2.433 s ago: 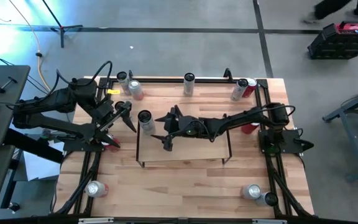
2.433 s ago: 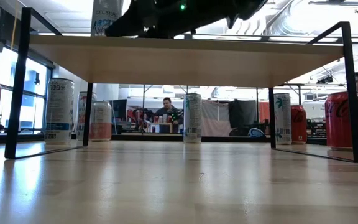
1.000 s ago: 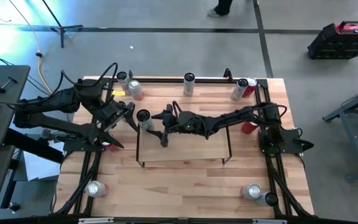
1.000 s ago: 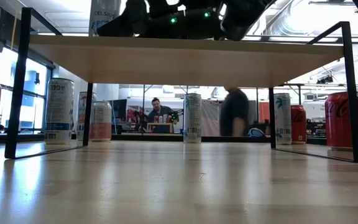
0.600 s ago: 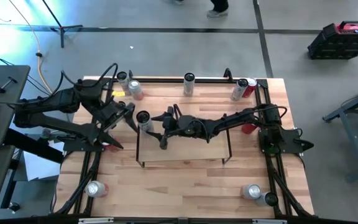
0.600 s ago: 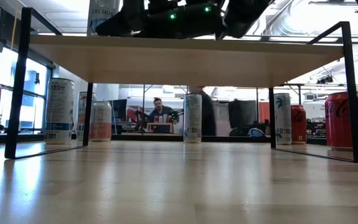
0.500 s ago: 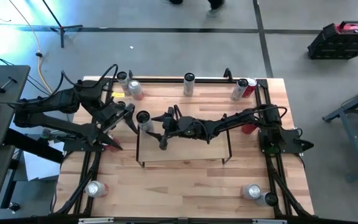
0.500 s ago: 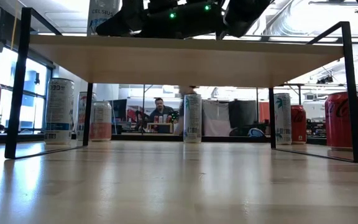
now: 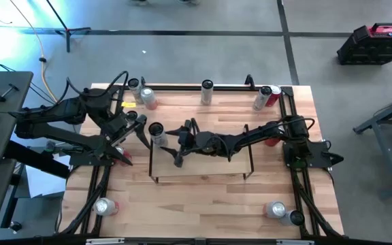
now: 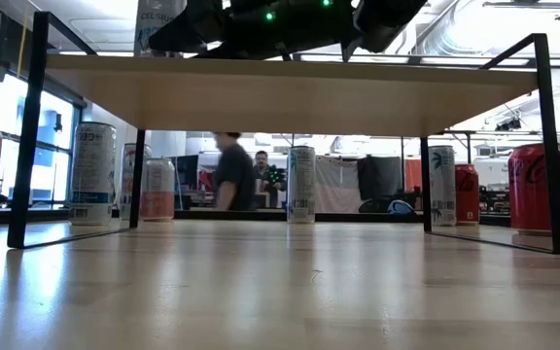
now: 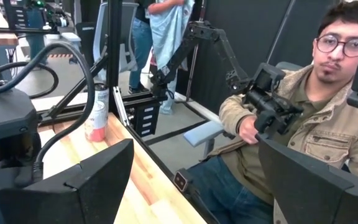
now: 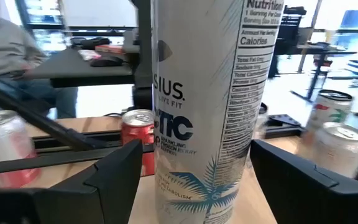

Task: Place canned beverage on shelf
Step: Put the bottom left white blue soda can on the shelf

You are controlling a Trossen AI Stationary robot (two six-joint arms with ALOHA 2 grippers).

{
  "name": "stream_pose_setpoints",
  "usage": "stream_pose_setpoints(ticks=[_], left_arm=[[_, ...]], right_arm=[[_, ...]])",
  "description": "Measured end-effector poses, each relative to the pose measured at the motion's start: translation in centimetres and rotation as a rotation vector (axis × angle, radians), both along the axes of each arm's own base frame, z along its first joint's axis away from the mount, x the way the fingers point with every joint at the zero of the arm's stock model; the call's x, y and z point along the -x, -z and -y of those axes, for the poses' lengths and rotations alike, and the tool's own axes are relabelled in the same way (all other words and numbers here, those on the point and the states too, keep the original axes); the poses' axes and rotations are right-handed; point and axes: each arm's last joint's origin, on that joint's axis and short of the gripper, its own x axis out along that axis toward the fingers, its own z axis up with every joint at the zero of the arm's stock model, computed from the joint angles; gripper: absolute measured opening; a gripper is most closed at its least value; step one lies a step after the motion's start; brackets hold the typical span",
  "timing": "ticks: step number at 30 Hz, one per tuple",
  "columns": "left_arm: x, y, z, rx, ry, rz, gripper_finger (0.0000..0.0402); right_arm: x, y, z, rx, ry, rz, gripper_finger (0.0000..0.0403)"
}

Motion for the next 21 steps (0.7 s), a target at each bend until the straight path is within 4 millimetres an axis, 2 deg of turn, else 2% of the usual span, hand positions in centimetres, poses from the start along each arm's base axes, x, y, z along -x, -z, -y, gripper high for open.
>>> stream_pose_setpoints(ticks=[8,14,21], left_arm=[[0.4,-0.2,0.0,0.003,-0.001,0.01,0.0337],[0.5,-0.2,0.0,0.002,-0.001,0.011,0.0337],[0.5,-0.2,0.0,0.002,-0.001,0.011,0.0337]], right_arm=[[0.2,-0.5,1.0,-0.064,-0.101,-0.029,0.031],[0.4,-1.5,1.8,0.015,-0.174,-0.029,0.034],[-0.3,-3.4,3.2,0.033,-0.25,0.025,0.0344]])
